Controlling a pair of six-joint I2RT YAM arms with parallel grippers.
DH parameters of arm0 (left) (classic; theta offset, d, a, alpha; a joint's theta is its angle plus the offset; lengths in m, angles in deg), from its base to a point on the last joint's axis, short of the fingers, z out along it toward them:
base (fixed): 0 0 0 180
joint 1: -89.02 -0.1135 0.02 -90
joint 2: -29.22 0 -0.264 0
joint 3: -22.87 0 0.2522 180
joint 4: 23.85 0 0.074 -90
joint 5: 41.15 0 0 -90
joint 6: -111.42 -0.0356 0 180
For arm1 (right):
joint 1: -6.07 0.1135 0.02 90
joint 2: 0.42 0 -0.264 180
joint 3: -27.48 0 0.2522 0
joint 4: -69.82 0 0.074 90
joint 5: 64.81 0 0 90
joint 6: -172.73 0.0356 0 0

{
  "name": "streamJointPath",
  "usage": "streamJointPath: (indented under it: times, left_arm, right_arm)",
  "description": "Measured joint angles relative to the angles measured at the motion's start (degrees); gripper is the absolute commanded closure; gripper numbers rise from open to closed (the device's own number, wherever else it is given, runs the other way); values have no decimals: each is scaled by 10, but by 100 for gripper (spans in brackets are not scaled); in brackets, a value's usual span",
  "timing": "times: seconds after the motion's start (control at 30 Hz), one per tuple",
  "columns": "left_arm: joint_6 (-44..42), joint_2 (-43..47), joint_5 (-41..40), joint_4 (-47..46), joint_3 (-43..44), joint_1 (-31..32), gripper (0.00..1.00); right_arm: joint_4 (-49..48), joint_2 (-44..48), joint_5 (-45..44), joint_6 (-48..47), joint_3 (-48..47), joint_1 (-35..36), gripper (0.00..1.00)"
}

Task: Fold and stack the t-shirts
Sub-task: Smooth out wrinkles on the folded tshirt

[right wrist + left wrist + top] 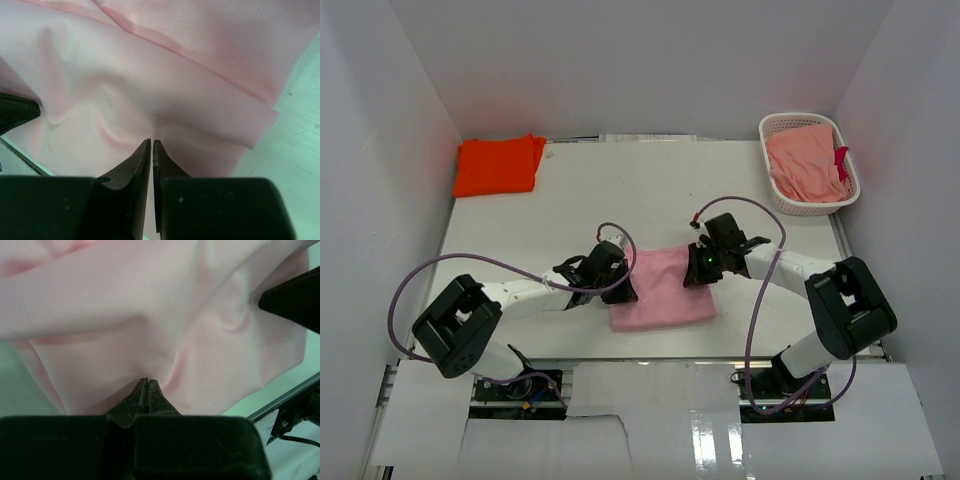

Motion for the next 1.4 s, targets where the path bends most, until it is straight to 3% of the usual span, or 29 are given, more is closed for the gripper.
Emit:
streamJointPath:
  times: [0.07, 0.13, 0.17, 0.2, 0.3, 0.33, 0.43, 0.5, 0.63, 0.7, 0.93, 1.4]
  left_arm:
    - [-8, 2, -10, 20, 25, 0, 100]
    - [-19, 12, -17, 35, 50, -2, 98]
    - [-24, 19, -20, 45, 63, -3, 93]
    - [-30, 27, -26, 56, 78, -6, 86]
    - [-53, 68, -41, 82, 123, -19, 70]
    - [-63, 86, -43, 87, 134, -30, 70]
    - [-87, 139, -31, 89, 145, -95, 62]
    - [-106, 160, -23, 89, 144, -144, 50]
    - [-138, 160, -16, 86, 125, -183, 31]
    - [-142, 155, -3, 81, 100, -185, 29]
    - [-134, 112, 77, 40, 15, -213, 31]
    - [-128, 81, 135, -53, -35, -217, 37]
  right_arm:
    - [17, 20, -1, -4, -3, 0, 83]
    - [35, 44, -1, -8, -12, 0, 71]
    - [44, 56, -1, -11, -21, 0, 68]
    - [55, 71, -2, -15, -31, 0, 58]
    - [74, 115, -9, -29, -66, -3, 46]
    - [77, 128, -10, -33, -78, -8, 41]
    - [78, 148, -2, -50, -98, -38, 27]
    - [83, 145, 1, -60, -99, -64, 20]
    - [96, 120, 6, -73, -94, -99, 19]
    - [98, 109, 13, -74, -87, -110, 20]
    - [95, 86, 27, -75, -72, -122, 28]
    - [49, 38, 37, -70, -21, -122, 39]
